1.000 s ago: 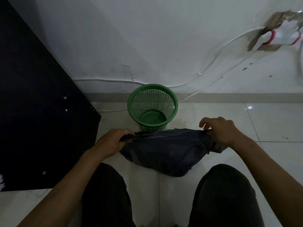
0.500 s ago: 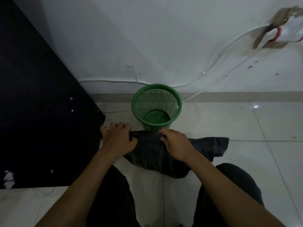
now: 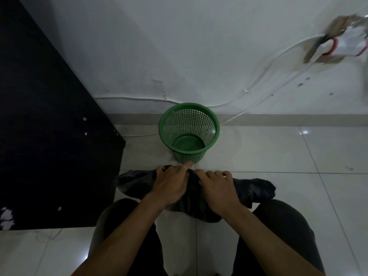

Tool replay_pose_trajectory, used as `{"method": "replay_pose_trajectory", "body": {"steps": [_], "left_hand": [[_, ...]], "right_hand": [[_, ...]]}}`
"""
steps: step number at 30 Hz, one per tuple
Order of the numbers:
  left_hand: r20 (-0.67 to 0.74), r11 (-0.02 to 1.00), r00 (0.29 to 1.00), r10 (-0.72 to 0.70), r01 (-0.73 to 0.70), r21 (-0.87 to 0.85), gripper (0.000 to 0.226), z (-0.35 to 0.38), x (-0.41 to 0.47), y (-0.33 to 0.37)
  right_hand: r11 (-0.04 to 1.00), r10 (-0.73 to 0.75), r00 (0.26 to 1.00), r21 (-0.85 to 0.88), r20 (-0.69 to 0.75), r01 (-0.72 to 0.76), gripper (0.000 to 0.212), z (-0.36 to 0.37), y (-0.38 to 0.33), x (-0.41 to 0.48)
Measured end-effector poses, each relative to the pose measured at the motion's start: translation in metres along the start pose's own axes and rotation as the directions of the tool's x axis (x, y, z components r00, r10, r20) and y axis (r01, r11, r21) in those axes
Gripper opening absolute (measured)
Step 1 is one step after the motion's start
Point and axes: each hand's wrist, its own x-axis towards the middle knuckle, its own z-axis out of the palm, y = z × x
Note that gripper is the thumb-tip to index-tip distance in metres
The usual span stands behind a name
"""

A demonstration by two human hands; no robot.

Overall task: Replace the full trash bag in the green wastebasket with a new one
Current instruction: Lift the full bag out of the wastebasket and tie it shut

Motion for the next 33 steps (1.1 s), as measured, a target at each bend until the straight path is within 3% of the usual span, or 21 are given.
{"method": "replay_pose_trajectory", "body": {"steps": [2, 5, 6, 7, 9, 10, 12, 14, 16, 18, 20, 22, 25, 28, 30, 32, 33], "left_hand": [[-0.047, 0.997, 0.999, 0.014, -0.01, 0.082, 0.049, 0.002, -0.004, 0.001], [-0.102, 0.971, 0.989, 0.106, -0.081, 0.223, 0.05, 0.011, -0.013, 0.004], [-0.11, 0.965, 0.985, 0.13, -0.1, 0.243, 0.048, 0.014, -0.014, 0.004], [-0.115, 0.964, 0.985, 0.132, -0.1, 0.248, 0.046, 0.015, -0.014, 0.004], [-0.046, 0.978, 0.998, 0.053, -0.043, 0.204, 0.041, 0.011, -0.011, 0.007], [-0.008, 0.988, 1.0, 0.006, -0.004, 0.152, 0.037, 0.01, -0.009, 0.008], [-0.019, 0.997, 0.999, -0.027, 0.028, 0.077, 0.034, 0.009, -0.005, 0.009], [-0.081, 0.995, 0.997, 0.012, -0.003, 0.103, 0.039, 0.004, -0.006, 0.015], [-0.16, 0.981, 0.984, 0.071, -0.04, 0.188, 0.042, 0.006, -0.01, 0.018], [-0.216, 0.968, 0.967, 0.132, -0.079, 0.238, 0.035, 0.014, -0.017, 0.018], [-0.237, 0.966, 0.962, 0.134, -0.074, 0.247, 0.029, 0.017, -0.018, 0.015], [-0.199, 0.972, 0.977, 0.079, -0.032, 0.232, 0.023, 0.01, -0.015, 0.014], [-0.125, 0.986, 0.992, 0.034, -0.012, 0.169, 0.019, 0.001, -0.011, 0.016], [-0.235, 0.982, 0.967, 0.101, -0.059, 0.178, 0.021, -0.003, -0.018, 0.018], [-0.292, 0.978, 0.948, 0.124, -0.068, 0.196, 0.029, -0.001, -0.024, 0.017], [-0.26, 0.97, 0.957, 0.127, -0.066, 0.232, 0.04, 0.003, -0.027, 0.012], [-0.237, 0.969, 0.964, 0.118, -0.06, 0.238, 0.041, 0.003, -0.027, 0.011]], "right_hand": [[0.996, 0.052, 0.998, 0.068, 0.037, -0.055, 0.032, 0.0, 0.003, 0.006], [0.876, 0.153, 0.977, 0.437, 0.146, -0.202, 0.026, -0.006, 0.012, 0.021], [0.856, 0.141, 0.976, 0.474, 0.166, -0.204, 0.027, -0.01, 0.013, 0.024], [0.878, 0.108, 0.979, 0.444, 0.176, -0.177, 0.027, -0.012, 0.015, 0.024], [0.977, 0.041, 0.992, 0.204, 0.117, -0.064, 0.03, -0.014, 0.015, 0.017], [0.999, 0.01, 0.997, 0.048, 0.08, -0.014, 0.031, -0.014, 0.013, 0.011], [0.995, -0.053, 0.998, -0.088, 0.04, 0.056, 0.026, -0.009, 0.008, 0.004], [0.999, -0.04, 0.998, -0.02, 0.047, 0.041, 0.018, -0.007, 0.008, 0.007], [0.963, 0.068, 0.98, 0.246, 0.188, -0.114, 0.023, -0.014, 0.013, 0.018], [0.88, 0.076, 0.953, 0.429, 0.293, -0.202, 0.028, -0.02, 0.017, 0.025], [0.929, 0.051, 0.971, 0.345, 0.234, -0.132, 0.03, -0.023, 0.013, 0.019], [0.999, -0.006, 0.999, 0.054, 0.042, 0.004, 0.033, -0.021, 0.006, 0.008], [0.991, -0.08, 0.996, -0.111, -0.047, 0.074, 0.038, -0.017, -0.005, -0.001], [0.999, 0.01, 0.999, -0.033, -0.044, -0.012, 0.03, -0.018, -0.003, 0.007], [0.987, 0.07, 0.996, 0.15, -0.051, -0.062, 0.018, -0.021, 0.0, 0.015], [0.951, 0.063, 0.998, 0.306, -0.024, -0.052, 0.021, -0.026, -0.001, 0.018], [0.955, 0.03, 0.998, 0.296, -0.051, -0.014, 0.022, -0.028, -0.002, 0.017]]}}
